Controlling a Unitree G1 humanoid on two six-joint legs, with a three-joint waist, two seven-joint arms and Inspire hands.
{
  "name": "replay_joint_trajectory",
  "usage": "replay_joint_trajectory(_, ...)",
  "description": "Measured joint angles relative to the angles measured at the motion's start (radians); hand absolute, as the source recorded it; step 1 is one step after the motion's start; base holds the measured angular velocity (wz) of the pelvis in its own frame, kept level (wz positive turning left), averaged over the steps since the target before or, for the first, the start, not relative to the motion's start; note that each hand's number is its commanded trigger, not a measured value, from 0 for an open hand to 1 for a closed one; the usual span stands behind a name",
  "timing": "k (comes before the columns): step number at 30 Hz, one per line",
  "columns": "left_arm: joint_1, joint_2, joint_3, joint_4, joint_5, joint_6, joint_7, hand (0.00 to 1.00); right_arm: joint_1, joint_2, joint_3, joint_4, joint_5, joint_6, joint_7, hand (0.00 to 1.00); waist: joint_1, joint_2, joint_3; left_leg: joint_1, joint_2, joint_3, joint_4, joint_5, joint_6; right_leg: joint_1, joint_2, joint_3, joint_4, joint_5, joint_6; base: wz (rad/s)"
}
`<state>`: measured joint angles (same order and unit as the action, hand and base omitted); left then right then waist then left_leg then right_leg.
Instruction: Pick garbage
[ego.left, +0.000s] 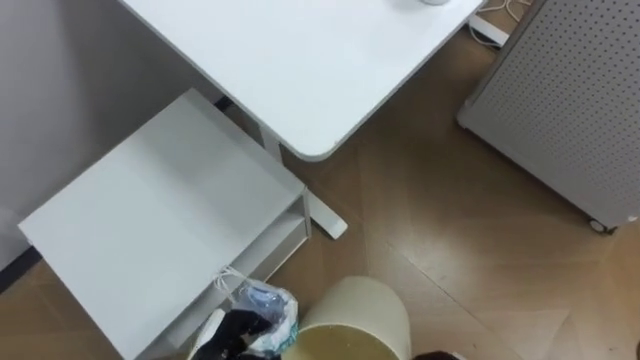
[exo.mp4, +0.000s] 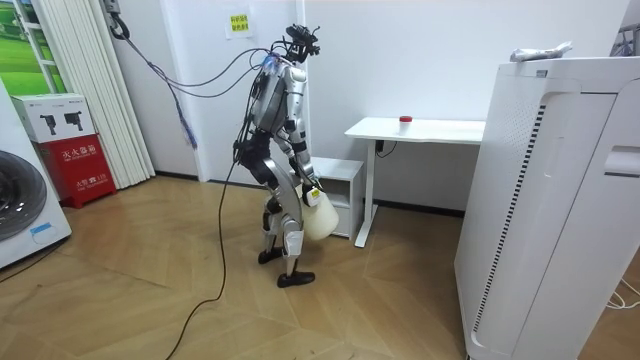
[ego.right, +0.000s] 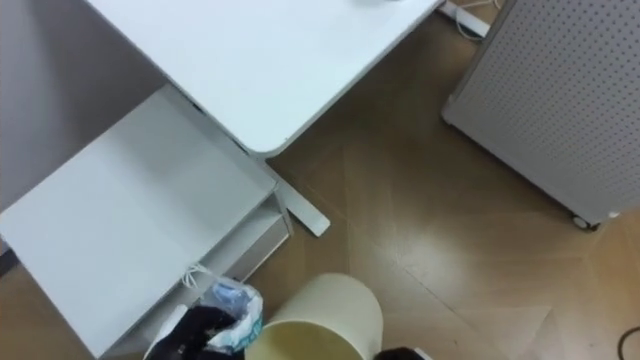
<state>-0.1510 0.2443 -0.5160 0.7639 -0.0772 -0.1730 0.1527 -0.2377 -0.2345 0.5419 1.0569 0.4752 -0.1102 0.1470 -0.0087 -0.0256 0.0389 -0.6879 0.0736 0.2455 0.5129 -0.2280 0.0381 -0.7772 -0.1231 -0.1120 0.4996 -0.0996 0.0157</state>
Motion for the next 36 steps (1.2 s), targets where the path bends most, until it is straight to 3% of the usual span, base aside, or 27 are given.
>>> replay_joint_trajectory(8,0.020,0.002,-0.036,-0.072,-0.011,-0.025,-0.119,1.00,0.003,-0.002,0.005,-0.010,0.001,-0.002,0.000,1.00,-0.001,0.000,-0.0004,0.000,0.000,0.002,0.002,0.001,0.000,-0.001,0.000,-0.001,0.000,0.000,0.000,0.00)
replay_joint_trajectory(23,0.044,-0.002,-0.040,-0.107,0.003,-0.063,-0.203,1.00,0.011,-0.004,0.004,-0.011,-0.013,-0.008,0.018,1.00,0.016,0.002,-0.0057,0.002,0.000,0.003,-0.014,0.018,-0.003,0.004,0.006,-0.006,-0.019,0.016,-0.007,0.00)
replay_joint_trajectory(36,0.081,0.043,-0.047,-0.139,-0.002,-0.067,-0.298,1.00,0.033,-0.019,0.007,-0.044,-0.057,-0.012,0.028,1.00,0.020,0.012,-0.0119,0.013,0.000,0.013,-0.039,0.020,-0.004,0.010,0.009,-0.002,-0.045,0.025,-0.005,-0.03)
